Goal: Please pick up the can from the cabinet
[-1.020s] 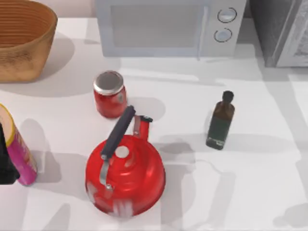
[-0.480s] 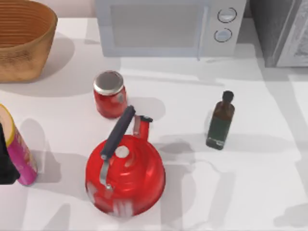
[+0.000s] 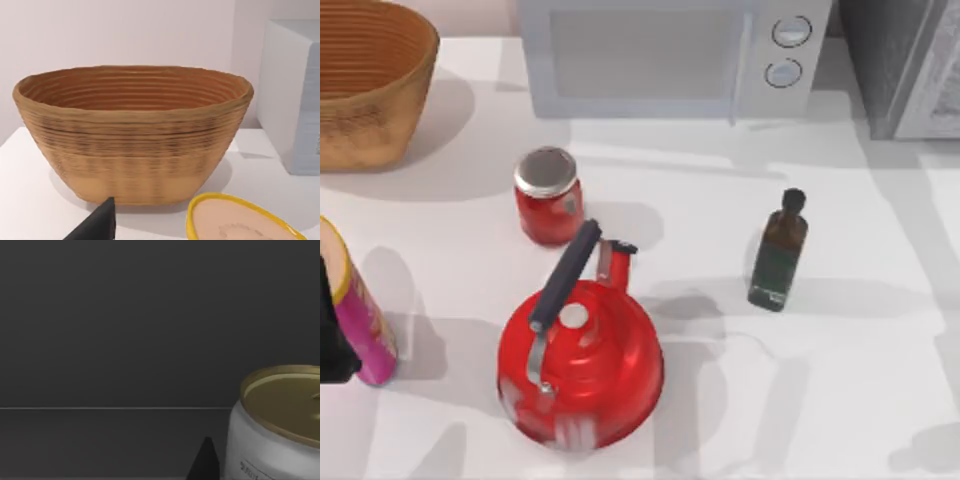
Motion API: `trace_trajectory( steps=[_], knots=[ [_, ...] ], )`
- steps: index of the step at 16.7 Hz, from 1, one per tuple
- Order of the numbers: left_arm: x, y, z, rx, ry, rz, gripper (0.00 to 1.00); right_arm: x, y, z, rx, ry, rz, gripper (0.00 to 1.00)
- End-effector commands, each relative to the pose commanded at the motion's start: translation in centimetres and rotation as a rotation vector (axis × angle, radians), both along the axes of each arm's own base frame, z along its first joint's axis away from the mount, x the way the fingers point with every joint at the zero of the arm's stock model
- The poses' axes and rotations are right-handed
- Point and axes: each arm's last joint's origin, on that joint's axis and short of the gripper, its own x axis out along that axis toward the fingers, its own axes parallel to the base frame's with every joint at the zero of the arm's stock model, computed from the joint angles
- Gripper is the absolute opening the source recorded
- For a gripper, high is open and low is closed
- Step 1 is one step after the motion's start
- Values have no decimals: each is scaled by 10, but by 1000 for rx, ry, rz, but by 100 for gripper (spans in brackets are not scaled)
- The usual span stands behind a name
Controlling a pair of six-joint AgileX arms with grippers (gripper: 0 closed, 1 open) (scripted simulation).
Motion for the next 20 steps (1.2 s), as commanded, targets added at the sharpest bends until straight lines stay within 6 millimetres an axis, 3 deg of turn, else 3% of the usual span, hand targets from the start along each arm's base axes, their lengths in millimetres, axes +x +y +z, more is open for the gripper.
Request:
trace_trajectory(
  steps=[4,6,8,12,14,16,20],
  knots=[
    [0,0,0,0,0,0,100,-2,1,1,1,-1,1,0],
    [0,0,0,0,0,0,100,-17,4,9,1,-3,1,0],
    [0,0,0,0,0,0,100,-48,8,24,0,-5,2,0],
    [0,0,0,0,0,0,100,-136,7,52,-1,4,2,0],
    [0,0,0,0,0,0,100,-168,4,58,1,0,2,0],
    [0,0,0,0,0,0,100,-180,2,60,1,-1,2,0],
    [0,0,0,0,0,0,100,-179,2,60,3,0,-1,0]
  ],
)
